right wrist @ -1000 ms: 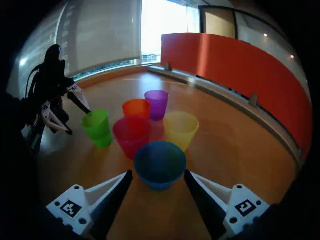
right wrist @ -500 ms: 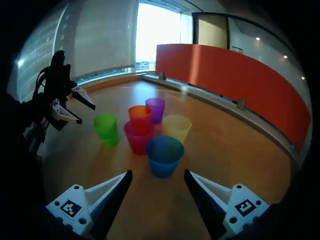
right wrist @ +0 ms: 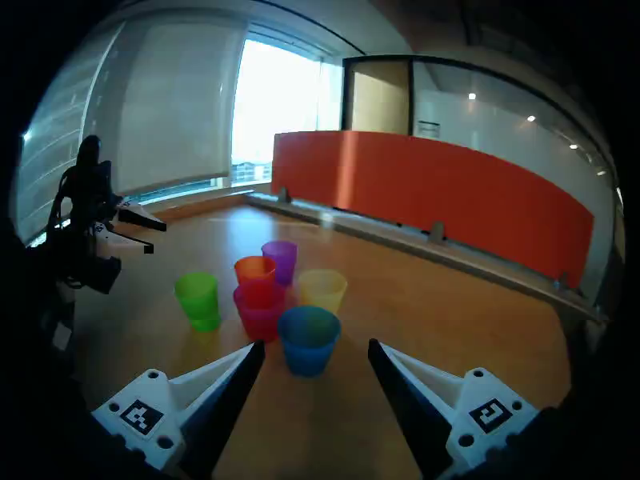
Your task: Pour water
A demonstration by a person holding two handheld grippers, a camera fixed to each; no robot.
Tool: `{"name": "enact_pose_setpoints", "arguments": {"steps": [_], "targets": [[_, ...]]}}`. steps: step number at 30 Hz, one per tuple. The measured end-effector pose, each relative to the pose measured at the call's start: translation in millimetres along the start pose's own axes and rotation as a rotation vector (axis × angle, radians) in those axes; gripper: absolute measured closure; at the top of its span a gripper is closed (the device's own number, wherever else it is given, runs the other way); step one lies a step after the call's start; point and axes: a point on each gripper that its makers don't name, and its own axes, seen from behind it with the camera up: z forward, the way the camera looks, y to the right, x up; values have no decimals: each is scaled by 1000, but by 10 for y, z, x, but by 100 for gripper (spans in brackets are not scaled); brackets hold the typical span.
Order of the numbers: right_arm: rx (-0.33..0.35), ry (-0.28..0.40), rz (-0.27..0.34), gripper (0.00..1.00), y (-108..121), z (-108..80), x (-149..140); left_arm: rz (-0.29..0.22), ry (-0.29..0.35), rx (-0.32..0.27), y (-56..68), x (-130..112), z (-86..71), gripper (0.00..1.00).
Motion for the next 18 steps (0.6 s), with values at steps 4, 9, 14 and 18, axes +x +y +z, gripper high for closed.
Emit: {"name": "enact_pose_setpoints", "arguments": {"steps": [4, 9, 14, 18], "targets": [[-92, 64, 19, 0, 110, -79, 124, -25, 71, 92, -162, 149, -58, 1], [-203, 156, 72, 0, 250, -188, 303, -49, 137, 197, -330, 279, -125, 1], [-285, 232, 122, 0, 322, -282, 411, -54, 185, 293, -463, 381, -201, 1], [-352, 265, 153, 0, 428, -329, 428, -68, 216, 342, -538, 436, -263, 1]]}}
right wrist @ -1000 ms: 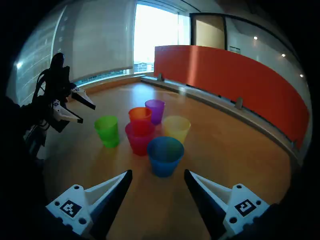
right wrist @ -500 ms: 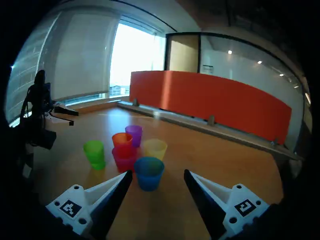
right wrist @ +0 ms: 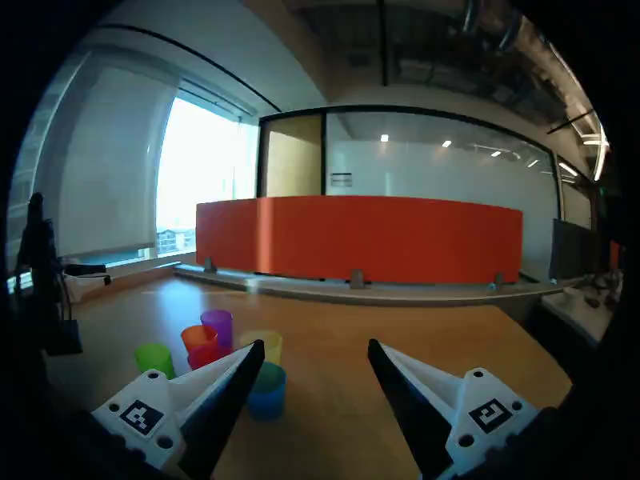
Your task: Pour water
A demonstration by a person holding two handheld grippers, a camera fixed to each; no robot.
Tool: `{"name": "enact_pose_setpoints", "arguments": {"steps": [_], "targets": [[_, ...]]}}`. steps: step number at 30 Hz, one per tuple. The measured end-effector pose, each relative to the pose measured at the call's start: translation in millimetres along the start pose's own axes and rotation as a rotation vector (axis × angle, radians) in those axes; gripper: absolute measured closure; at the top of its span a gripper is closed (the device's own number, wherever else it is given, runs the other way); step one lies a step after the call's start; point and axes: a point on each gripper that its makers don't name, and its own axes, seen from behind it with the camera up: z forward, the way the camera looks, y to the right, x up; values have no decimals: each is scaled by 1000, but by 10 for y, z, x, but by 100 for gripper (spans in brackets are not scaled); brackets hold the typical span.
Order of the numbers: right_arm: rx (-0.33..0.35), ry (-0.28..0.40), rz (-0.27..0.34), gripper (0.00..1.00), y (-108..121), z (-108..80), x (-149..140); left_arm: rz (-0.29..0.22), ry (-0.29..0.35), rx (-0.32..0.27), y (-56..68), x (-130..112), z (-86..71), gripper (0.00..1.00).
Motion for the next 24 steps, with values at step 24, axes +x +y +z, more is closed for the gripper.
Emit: {"name": "enact_pose_setpoints", "arguments": {"steps": [24], "targets": [[-194, 114, 32, 0, 433, -90, 143, -33, 78, 159, -307, 57, -13, 1]]}}
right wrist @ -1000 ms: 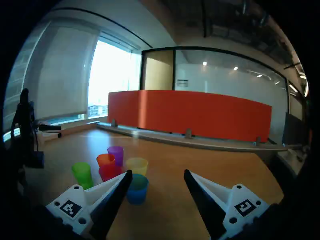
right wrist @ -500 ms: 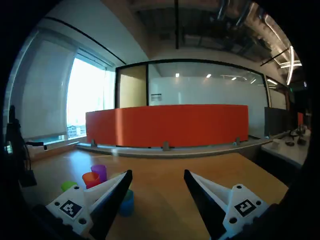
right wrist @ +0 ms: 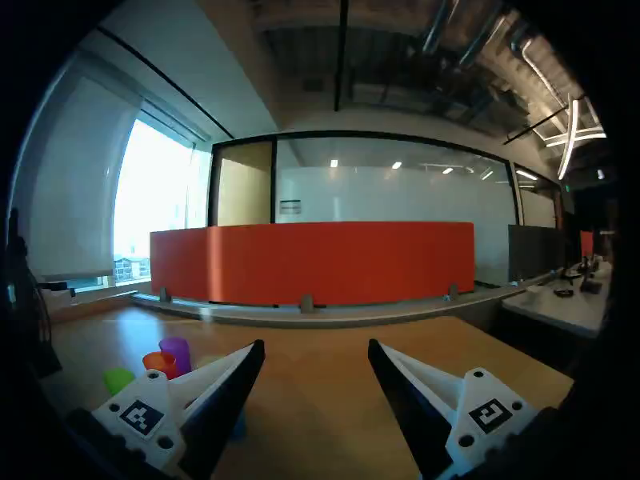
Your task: Pour water
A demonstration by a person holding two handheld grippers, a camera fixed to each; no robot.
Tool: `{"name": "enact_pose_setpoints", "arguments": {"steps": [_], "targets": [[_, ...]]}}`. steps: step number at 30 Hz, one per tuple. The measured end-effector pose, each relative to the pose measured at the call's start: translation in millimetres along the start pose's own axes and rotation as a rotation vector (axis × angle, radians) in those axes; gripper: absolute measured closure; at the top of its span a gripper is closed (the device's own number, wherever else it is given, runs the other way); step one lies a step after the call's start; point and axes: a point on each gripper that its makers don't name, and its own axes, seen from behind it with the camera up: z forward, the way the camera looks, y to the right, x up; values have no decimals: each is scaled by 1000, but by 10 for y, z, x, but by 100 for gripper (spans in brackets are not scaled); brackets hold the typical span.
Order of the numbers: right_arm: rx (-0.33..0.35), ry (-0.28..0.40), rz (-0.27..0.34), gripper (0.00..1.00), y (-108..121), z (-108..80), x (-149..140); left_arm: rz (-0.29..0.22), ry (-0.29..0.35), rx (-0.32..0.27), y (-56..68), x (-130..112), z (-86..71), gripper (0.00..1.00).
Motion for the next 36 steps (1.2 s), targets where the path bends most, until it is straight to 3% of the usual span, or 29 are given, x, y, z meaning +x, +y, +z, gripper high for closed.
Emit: {"name": "enact_pose_setpoints", "arguments": {"steps": [5, 14, 26, 36], "targets": [[9, -12, 5, 0, -27, 21, -33, 18, 12, 45, -72, -73, -8, 1], [-9, -29, 33, 0, -2, 53, -53, 29, 26, 57, -105, -264, -10, 1], [-28, -45, 22, 1, -61, 62, -23, -53, -1, 52, -158, -569, 39, 1], [-13, -51, 6, 0, -182, 130, -26, -42, -12, 61, -131, -650, 90, 1]]}}
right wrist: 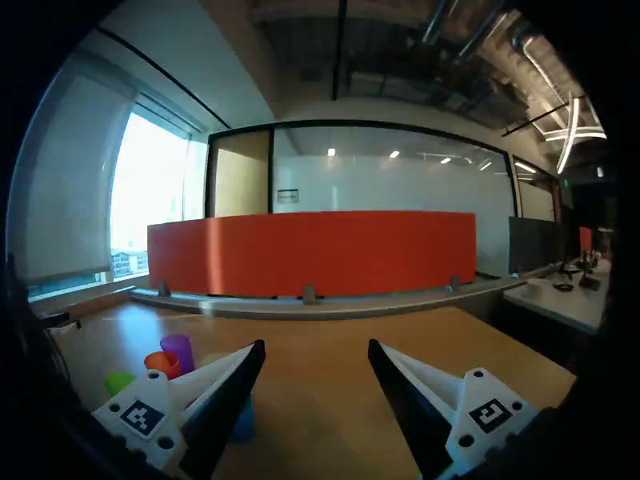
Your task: Pour water
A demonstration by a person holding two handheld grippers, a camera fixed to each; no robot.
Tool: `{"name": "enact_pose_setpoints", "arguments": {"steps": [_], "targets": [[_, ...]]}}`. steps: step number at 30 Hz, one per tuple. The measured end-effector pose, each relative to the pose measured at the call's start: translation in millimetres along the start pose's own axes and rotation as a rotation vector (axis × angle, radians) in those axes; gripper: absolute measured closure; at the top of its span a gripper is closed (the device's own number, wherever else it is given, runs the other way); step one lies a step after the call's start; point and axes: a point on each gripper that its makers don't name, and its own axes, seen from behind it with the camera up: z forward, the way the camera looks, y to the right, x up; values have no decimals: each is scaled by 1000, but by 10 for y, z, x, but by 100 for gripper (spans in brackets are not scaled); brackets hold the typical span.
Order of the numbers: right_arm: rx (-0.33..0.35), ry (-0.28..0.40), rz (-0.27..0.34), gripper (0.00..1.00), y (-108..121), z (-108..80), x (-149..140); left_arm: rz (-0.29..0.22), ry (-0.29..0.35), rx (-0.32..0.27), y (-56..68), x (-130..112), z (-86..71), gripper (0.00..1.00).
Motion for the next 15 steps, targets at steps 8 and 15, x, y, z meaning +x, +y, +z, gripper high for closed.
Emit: {"name": "enact_pose_setpoints", "arguments": {"steps": [8, 15], "targets": [[1, -1, -4, 1, -5, 8, 15, 4, -5, -14, 87, -19, 41, 1], [-11, 1, 1, 0, 70, -9, 33, -1, -10, -27, 145, -23, 43, 1]]}}
